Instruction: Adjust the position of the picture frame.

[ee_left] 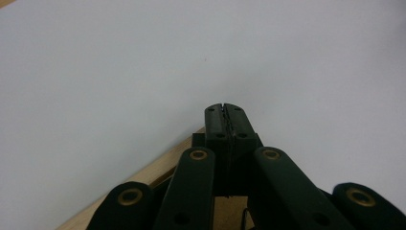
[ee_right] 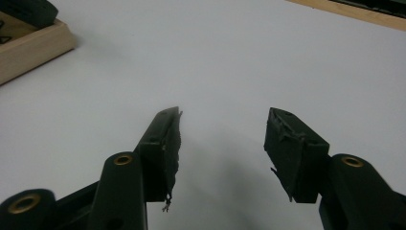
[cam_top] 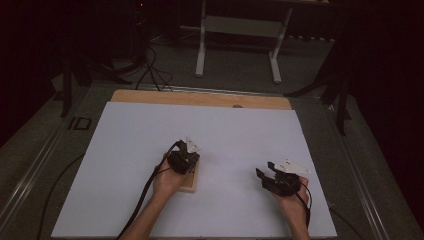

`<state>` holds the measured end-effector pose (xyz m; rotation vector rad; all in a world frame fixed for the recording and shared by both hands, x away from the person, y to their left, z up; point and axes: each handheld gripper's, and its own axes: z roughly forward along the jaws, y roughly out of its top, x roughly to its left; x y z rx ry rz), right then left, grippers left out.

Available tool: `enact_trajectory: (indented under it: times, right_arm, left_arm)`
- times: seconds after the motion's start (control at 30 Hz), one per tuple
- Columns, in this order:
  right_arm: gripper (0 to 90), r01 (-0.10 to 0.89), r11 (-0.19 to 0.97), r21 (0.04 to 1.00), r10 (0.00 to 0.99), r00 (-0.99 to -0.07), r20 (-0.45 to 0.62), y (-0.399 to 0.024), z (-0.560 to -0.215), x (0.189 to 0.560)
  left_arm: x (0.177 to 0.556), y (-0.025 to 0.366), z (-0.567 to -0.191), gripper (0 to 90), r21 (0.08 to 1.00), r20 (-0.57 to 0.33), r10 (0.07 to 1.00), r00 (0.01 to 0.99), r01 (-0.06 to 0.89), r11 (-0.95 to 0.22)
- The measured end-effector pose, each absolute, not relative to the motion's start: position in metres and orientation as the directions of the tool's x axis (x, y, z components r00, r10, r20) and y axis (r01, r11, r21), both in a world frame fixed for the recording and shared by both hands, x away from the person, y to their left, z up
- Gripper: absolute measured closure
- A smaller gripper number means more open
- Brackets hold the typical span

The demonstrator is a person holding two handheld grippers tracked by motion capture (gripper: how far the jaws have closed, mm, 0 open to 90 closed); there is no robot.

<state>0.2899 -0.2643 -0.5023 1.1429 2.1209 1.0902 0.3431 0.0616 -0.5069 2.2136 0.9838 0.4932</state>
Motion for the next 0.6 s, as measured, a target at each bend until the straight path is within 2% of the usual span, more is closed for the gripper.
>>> enact_trajectory:
  times: [0.17,0.27,0.33,0.5,0.6]
  right_arm:
    - [46.1,0.456,0.328,0.827,0.849,-0.527,-0.046,-0.265,-0.502,0.290]
    - [46.1,0.457,0.324,0.828,0.849,-0.526,-0.042,-0.266,-0.502,0.290]
    - [46.1,0.458,0.324,0.828,0.850,-0.526,-0.042,-0.266,-0.502,0.290]
    - [46.0,0.459,0.320,0.829,0.852,-0.522,-0.040,-0.268,-0.502,0.290]
    - [46.0,0.458,0.321,0.829,0.852,-0.522,-0.041,-0.267,-0.502,0.289]
  left_arm:
    - [0.346,0.059,-0.506,89.0,0.693,0.067,0.758,0.649,0.516,-0.503]
    - [0.345,0.064,-0.502,79.9,0.695,0.066,0.754,0.654,0.512,-0.505]
    - [0.343,0.067,-0.499,79.8,0.696,0.078,0.749,0.658,0.502,-0.513]
    - [0.331,0.082,-0.484,71.2,0.725,0.087,0.753,0.652,0.477,-0.496]
    - [0.317,0.104,-0.473,66.7,0.751,0.075,0.760,0.645,0.465,-0.469]
